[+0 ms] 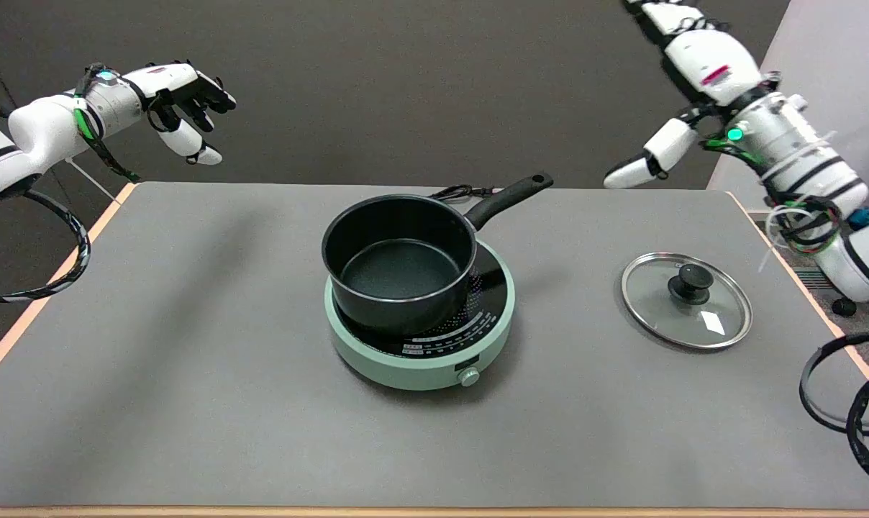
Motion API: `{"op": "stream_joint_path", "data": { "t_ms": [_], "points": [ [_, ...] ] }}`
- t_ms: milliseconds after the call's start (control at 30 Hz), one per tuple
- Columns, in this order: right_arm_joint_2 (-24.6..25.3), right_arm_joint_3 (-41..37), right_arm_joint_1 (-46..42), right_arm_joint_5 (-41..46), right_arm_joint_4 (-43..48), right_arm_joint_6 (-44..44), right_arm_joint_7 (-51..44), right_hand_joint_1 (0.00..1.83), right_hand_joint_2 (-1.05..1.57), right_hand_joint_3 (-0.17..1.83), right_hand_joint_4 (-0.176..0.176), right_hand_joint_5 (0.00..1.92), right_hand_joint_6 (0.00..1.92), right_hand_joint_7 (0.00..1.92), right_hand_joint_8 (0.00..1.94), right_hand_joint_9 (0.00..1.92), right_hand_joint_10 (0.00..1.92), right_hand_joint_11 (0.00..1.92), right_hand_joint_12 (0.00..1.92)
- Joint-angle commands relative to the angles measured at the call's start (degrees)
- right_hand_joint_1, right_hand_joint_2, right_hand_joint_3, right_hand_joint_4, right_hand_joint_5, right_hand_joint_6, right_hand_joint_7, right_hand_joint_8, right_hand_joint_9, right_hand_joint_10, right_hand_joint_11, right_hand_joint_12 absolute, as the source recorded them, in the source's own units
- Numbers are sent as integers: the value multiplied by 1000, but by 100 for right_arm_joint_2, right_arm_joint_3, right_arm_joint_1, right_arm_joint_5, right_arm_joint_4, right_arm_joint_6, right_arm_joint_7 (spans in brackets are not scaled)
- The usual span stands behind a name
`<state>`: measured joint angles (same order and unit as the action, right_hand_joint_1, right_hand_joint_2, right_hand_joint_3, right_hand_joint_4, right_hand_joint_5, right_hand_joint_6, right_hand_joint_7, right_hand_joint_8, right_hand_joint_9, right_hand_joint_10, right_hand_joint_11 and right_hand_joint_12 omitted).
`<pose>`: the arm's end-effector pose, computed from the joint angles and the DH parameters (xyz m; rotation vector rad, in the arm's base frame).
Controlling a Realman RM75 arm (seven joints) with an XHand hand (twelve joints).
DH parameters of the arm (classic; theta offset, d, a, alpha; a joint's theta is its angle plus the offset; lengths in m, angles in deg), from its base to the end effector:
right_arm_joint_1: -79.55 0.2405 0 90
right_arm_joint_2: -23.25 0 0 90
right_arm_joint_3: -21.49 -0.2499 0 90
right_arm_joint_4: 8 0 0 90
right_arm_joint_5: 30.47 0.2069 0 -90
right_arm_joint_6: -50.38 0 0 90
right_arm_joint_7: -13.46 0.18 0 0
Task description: Pick up the pot lid.
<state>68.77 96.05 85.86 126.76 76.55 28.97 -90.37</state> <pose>-0.0657 -0.3812 0.4527 1.6620 0.1946 0.3895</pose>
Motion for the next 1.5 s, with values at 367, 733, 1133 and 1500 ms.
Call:
{"op": "stream_joint_path", "data": {
  "t_ms": [367, 733, 1133, 1500],
  "points": [
    [1571, -3123, -1769, 60, 247, -873, 3382, 906, -34, 550, -176, 0, 0, 0, 0, 0, 0, 0, 0],
    [1576, -3666, -1969, 52, -110, -1956, 3382, 1035, -285, 733, -176, 32, 32, 32, 32, 32, 32, 32, 32],
    [1560, -3678, -2357, 52, -146, -1937, 3382, 1140, -331, 763, -176, 128, 128, 128, 128, 128, 128, 128, 128],
    [1540, -3466, -2317, 52, -277, -1920, 3382, 1198, -255, 632, -176, 205, 205, 205, 205, 205, 205, 205, 205]
  ]
}}
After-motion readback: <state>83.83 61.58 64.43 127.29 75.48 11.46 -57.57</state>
